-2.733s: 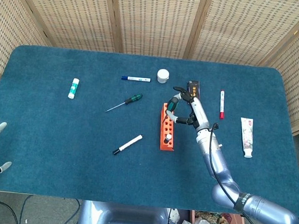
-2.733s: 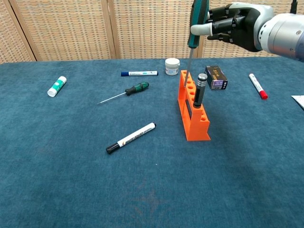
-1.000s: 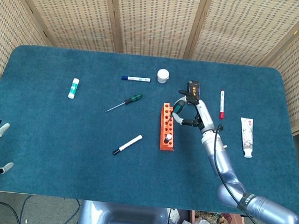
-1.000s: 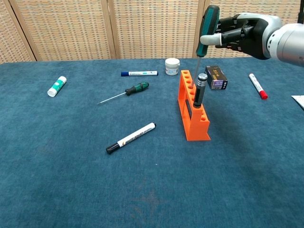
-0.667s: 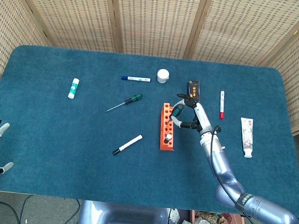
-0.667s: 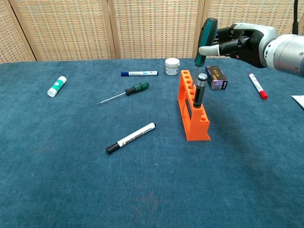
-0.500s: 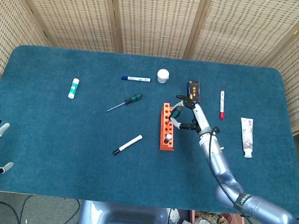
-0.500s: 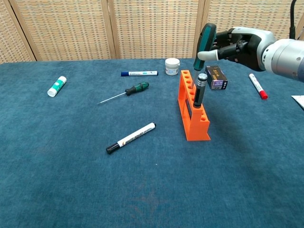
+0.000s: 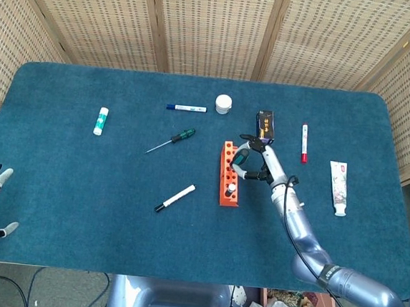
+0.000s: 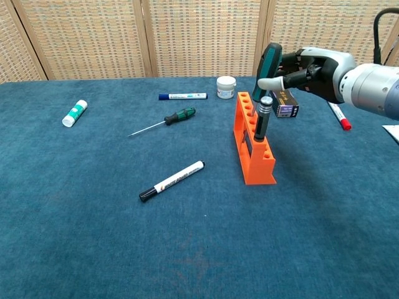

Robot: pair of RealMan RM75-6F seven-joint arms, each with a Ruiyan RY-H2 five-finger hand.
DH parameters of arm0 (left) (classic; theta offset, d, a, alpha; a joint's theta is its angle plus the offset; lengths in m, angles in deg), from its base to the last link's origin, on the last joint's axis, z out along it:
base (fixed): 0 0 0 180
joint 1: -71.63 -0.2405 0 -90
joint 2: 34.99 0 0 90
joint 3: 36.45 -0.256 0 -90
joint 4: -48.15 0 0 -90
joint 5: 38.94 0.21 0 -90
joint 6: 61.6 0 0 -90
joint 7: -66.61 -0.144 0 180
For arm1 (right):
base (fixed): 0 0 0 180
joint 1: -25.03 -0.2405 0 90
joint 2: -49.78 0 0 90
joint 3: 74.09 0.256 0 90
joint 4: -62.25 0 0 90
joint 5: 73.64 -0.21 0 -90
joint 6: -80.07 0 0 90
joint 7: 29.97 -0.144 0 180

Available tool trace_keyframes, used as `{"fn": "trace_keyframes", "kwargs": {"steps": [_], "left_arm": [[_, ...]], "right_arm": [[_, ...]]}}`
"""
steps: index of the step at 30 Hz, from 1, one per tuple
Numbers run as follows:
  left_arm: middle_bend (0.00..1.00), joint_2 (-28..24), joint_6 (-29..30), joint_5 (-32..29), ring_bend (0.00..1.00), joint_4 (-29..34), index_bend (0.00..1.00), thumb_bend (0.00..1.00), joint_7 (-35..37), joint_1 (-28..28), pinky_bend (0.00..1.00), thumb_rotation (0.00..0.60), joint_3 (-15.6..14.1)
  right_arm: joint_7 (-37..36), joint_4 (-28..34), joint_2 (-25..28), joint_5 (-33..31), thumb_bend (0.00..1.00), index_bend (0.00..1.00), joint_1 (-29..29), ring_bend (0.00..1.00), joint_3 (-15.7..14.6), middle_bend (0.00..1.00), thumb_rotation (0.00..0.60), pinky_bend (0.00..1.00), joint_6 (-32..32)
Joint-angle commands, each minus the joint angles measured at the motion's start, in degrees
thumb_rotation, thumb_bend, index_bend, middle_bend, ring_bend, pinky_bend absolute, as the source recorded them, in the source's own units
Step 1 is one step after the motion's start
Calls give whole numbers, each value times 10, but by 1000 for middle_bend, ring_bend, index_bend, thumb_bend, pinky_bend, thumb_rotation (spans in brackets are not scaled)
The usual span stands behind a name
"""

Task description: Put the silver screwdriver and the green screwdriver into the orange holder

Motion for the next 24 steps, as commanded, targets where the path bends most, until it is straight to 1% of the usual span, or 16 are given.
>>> {"fn": "trace_keyframes", "kwargs": {"steps": [1, 10, 18, 24], "left_arm": [[0, 0, 0, 0, 0, 0, 0, 0, -1, 0, 0, 600, 0], [0, 1, 0, -1, 0, 0, 0, 0, -2, 0, 0, 600, 0], [0, 0, -1, -3, 0, 0, 0, 0, 0, 1, 0, 600, 1], [0, 0, 0, -3, 0, -1, 0, 0, 1, 0, 0, 600, 1]], "right_arm": [[-2, -3, -2, 5, 435, 696, -1, 0, -2, 142, 600, 15, 3], [-2, -12, -9, 12, 434, 696, -4, 0, -9, 142, 600, 14, 12], [7, -9, -11, 3, 434, 696, -9, 0, -10, 142, 600, 15, 23], [8, -8, -10, 10, 434, 696, -11, 0, -14, 145, 600, 15, 29]]}}
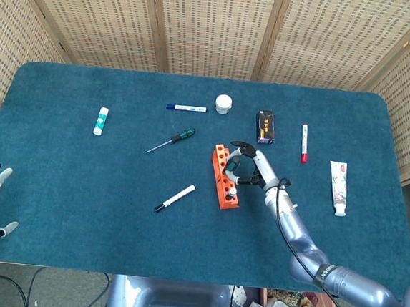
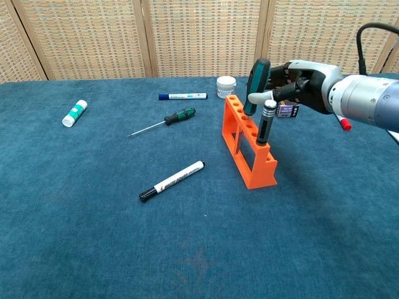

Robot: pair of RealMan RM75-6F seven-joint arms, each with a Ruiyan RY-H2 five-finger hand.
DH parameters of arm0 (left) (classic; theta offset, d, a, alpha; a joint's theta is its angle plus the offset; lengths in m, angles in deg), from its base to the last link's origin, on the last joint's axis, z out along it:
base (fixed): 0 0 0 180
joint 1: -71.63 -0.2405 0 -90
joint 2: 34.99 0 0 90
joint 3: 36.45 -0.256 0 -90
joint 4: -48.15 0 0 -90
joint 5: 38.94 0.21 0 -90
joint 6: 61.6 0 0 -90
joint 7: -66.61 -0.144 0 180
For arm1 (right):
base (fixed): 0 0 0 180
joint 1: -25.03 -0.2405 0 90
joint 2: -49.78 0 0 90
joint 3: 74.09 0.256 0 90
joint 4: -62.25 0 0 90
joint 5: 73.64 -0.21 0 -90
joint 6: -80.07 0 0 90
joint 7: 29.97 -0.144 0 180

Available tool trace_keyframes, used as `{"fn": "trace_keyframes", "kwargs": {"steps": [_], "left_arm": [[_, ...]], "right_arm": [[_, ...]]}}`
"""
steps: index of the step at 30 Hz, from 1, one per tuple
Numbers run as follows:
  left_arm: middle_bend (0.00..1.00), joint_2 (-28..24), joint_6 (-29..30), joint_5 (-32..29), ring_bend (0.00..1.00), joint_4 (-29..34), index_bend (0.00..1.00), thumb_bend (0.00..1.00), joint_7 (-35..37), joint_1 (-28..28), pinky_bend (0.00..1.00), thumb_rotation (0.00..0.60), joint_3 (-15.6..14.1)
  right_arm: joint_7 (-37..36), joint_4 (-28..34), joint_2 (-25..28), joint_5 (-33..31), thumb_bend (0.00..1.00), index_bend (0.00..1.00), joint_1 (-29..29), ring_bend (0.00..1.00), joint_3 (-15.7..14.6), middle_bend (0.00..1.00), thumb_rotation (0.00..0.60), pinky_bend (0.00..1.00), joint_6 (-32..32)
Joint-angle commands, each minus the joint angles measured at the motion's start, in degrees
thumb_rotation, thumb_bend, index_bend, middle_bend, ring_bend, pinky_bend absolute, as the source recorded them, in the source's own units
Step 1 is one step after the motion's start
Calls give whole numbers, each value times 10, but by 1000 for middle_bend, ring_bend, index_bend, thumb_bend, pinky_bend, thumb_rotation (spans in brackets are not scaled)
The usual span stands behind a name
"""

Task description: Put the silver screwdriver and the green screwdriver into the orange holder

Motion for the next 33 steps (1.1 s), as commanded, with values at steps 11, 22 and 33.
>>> {"fn": "trace_keyframes", "kwargs": {"steps": [11, 22, 33], "left_arm": [[0, 0, 1, 1, 0, 0, 0, 0, 0, 0, 0, 600, 0], [0, 0, 2, 2, 0, 0, 0, 0, 1, -1, 0, 600, -1], [0, -1, 5, 5, 0, 0, 0, 0, 4, -1, 0, 600, -1]], "right_arm": [[-8, 2, 7, 25, 297, 573, -3, 0, -10, 127, 600, 15, 16], [-7, 2, 11, 44, 164, 505, -4, 0, -19, 106, 600, 15, 18], [6, 9, 13, 39, 136, 489, -7, 0, -21, 99, 600, 15, 13]]}}
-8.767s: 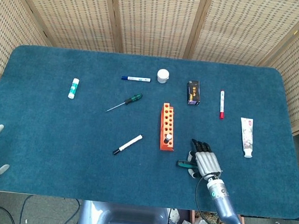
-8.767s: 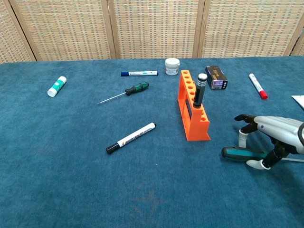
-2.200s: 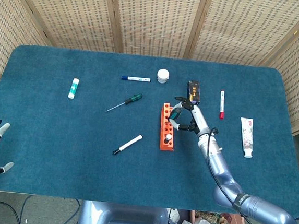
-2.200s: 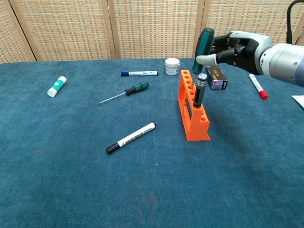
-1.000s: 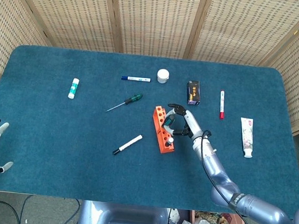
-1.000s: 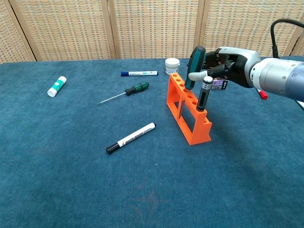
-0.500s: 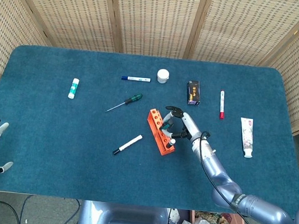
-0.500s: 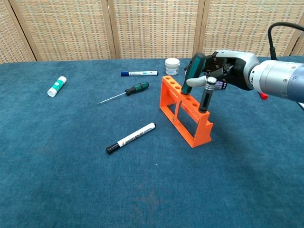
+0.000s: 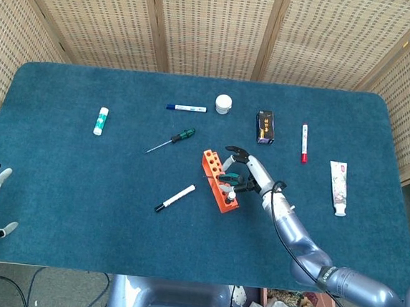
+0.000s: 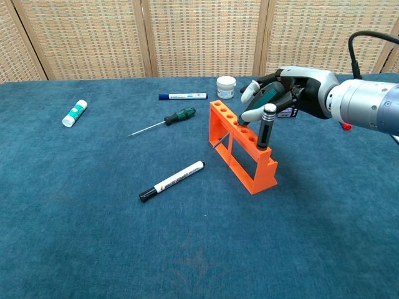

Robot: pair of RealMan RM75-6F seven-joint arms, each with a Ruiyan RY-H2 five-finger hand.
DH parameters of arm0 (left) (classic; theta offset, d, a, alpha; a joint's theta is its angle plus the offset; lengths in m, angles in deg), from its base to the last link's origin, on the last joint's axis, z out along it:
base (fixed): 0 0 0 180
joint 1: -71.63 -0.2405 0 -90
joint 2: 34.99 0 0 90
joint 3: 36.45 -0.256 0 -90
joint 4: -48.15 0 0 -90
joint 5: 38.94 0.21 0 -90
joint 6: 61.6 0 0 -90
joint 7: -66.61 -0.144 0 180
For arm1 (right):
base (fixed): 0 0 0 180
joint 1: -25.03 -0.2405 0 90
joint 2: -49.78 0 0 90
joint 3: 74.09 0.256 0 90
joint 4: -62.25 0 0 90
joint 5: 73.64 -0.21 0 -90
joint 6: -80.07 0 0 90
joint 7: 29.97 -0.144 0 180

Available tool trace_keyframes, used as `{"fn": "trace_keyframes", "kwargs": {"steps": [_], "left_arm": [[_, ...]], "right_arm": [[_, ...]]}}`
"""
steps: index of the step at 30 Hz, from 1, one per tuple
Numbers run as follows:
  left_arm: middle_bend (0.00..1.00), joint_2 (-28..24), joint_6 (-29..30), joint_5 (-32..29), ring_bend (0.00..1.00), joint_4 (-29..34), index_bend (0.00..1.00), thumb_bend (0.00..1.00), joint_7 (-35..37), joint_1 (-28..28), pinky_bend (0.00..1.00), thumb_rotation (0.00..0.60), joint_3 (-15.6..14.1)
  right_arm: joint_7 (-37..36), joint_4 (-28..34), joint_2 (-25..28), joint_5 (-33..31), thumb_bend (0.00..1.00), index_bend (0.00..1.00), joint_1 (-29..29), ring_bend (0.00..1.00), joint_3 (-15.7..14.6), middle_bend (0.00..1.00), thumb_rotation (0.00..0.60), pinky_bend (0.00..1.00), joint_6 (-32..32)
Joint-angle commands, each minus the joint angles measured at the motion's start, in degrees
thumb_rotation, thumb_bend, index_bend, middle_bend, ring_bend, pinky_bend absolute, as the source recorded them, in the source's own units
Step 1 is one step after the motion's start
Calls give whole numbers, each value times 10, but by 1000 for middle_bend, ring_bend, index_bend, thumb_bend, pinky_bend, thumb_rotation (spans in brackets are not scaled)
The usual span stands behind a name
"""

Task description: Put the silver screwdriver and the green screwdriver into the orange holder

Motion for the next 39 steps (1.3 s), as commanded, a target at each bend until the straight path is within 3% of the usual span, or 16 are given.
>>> {"fn": "trace_keyframes", "kwargs": {"steps": [1, 39], "left_arm": [[0, 0, 1, 1, 0, 0, 0, 0, 0, 0, 0, 600, 0], [0, -5, 3, 1, 0, -2, 0, 0, 14, -2, 0, 600, 1]], "right_arm": [[4, 3, 0, -4, 136, 489, -1, 0, 3, 99, 600, 15, -4], [160, 2, -42, -159, 138, 488, -81, 0, 37, 99, 600, 15, -17]]}}
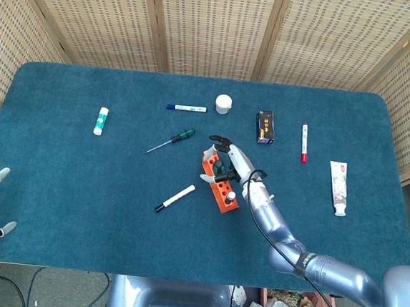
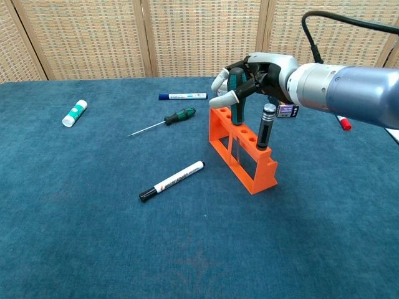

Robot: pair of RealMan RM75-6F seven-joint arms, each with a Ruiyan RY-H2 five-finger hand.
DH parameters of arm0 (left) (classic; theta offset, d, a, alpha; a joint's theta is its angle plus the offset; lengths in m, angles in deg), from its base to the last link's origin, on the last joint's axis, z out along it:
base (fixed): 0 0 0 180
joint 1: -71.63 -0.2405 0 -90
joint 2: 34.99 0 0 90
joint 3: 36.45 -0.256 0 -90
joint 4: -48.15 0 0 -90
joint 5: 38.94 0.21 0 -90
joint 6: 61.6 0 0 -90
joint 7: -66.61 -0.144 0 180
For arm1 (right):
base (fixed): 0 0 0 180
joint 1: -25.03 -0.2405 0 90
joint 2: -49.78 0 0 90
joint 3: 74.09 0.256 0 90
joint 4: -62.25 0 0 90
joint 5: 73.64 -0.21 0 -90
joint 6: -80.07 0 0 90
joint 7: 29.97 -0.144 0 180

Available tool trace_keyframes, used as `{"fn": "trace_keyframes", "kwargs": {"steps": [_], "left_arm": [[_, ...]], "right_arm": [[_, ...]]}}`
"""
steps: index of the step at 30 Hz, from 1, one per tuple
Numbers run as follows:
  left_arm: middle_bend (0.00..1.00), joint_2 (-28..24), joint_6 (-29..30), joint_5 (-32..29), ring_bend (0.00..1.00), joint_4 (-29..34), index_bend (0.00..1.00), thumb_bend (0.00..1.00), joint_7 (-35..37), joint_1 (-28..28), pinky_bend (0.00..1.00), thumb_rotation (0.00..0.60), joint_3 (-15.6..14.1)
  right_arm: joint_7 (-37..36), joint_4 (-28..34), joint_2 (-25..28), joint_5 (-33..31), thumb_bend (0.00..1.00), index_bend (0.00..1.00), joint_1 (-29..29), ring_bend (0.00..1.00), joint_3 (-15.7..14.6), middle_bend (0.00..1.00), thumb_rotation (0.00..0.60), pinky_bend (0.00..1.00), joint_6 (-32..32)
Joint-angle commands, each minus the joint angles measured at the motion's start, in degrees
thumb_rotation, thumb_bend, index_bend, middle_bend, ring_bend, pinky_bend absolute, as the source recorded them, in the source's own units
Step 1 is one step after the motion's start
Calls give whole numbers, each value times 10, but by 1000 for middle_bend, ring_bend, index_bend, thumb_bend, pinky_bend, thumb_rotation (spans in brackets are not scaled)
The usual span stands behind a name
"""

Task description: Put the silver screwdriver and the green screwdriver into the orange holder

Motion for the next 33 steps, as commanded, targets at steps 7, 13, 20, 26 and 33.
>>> {"fn": "trace_keyframes", "kwargs": {"steps": [7, 13, 20, 26, 33], "left_arm": [[0, -1, 2, 2, 0, 0, 0, 0, 3, -1, 0, 600, -1], [0, -1, 4, 4, 0, 1, 0, 0, 2, -2, 0, 600, -1], [0, -3, 9, 10, 0, 1, 0, 0, 6, -4, 0, 600, -4], [0, -6, 26, 28, 0, 0, 0, 0, 15, -11, 0, 600, -9], [0, -4, 37, 34, 0, -3, 0, 0, 7, -18, 0, 600, -12]], "right_arm": [[15, 16, 7, -13, 138, 488, -2, 0, 4, 99, 600, 15, -7], [15, 39, 26, -12, 138, 488, 6, 0, 9, 97, 600, 12, -11], [8, 101, 87, 26, 135, 486, 36, 0, 14, 88, 600, 6, -27], [-6, 186, 216, 159, 2, 246, 110, 0, -2, 36, 600, 0, -76], [67, 166, 309, 324, 0, 0, 179, 0, -69, 0, 600, 0, -167]]}}
